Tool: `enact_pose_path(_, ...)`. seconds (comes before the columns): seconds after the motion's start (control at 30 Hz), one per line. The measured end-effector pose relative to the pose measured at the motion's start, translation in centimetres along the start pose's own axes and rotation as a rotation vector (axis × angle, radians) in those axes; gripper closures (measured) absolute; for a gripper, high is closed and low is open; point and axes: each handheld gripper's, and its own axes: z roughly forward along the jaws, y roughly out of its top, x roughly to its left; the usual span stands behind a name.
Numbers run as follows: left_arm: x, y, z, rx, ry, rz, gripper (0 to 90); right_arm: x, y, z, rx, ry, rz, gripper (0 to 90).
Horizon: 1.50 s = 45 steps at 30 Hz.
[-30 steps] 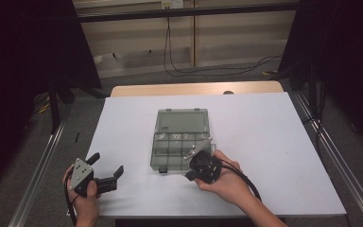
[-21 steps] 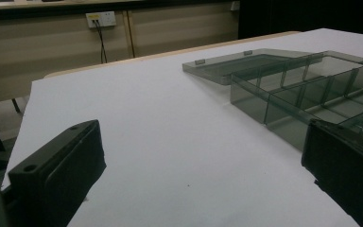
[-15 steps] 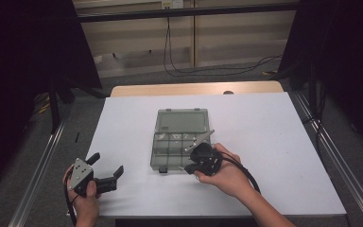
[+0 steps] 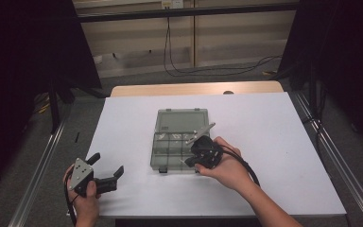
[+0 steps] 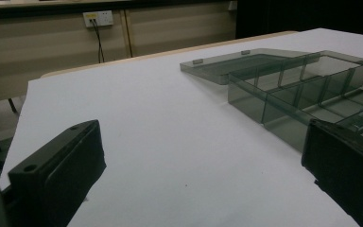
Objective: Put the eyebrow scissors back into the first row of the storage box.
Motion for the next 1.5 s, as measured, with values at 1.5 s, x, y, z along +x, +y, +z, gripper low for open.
enact_pose_path(1.5,0.1,0.0,0.0,-0.002,-0.009,-0.001,0.0,-5.2,3.6,1.2,-0.046,-0.083,-0.018,90.0)
